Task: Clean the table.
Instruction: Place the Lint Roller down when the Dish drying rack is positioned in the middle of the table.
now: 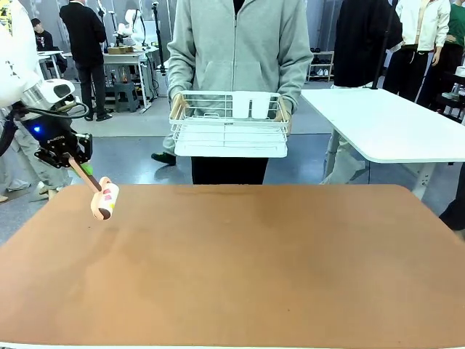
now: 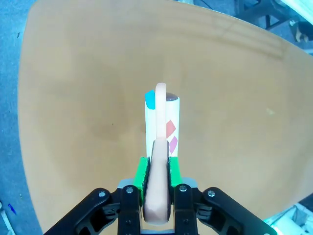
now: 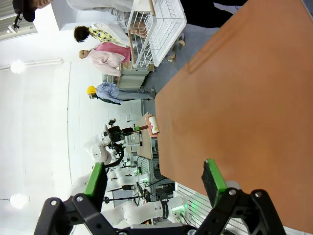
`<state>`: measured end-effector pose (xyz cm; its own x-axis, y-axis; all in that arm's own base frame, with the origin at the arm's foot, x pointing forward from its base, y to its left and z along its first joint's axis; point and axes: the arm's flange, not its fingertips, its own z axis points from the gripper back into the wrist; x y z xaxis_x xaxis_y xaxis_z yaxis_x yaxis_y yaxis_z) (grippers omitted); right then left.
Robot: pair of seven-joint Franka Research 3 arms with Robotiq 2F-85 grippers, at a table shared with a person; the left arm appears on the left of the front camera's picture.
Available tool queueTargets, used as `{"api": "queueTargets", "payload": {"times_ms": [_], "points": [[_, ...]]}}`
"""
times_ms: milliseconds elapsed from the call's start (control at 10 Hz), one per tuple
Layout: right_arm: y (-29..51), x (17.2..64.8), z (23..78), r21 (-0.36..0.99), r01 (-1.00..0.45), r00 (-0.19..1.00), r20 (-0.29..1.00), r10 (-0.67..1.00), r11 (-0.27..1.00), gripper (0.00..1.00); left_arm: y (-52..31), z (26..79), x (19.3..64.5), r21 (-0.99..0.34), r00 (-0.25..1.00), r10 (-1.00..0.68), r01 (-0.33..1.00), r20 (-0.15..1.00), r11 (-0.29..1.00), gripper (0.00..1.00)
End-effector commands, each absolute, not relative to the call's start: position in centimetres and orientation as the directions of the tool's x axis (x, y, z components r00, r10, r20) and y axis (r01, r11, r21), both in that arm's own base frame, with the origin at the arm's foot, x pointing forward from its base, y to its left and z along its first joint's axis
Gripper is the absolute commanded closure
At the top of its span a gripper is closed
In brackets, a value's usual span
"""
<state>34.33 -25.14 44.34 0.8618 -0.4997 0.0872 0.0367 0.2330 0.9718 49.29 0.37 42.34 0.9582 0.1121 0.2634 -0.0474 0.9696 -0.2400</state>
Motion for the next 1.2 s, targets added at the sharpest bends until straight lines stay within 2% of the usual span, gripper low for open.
{"api": "queueTargets", "payload": {"times_ms": [0,1100], "points": [[-24.9,34.05,44.54,0.974,0.021,0.861,0.097,-0.5,0.225,0.0,0.67,42.42,49.27,-0.234,0.958,0.099,-0.035,0.27,0.972,0.98],[-24.9,34.05,44.54,0.974,0.021,0.861,0.097,-0.5,0.225,0.0,0.67,42.42,49.27,-0.234,0.958,0.099,-0.035,0.27,0.972,0.98]]}}
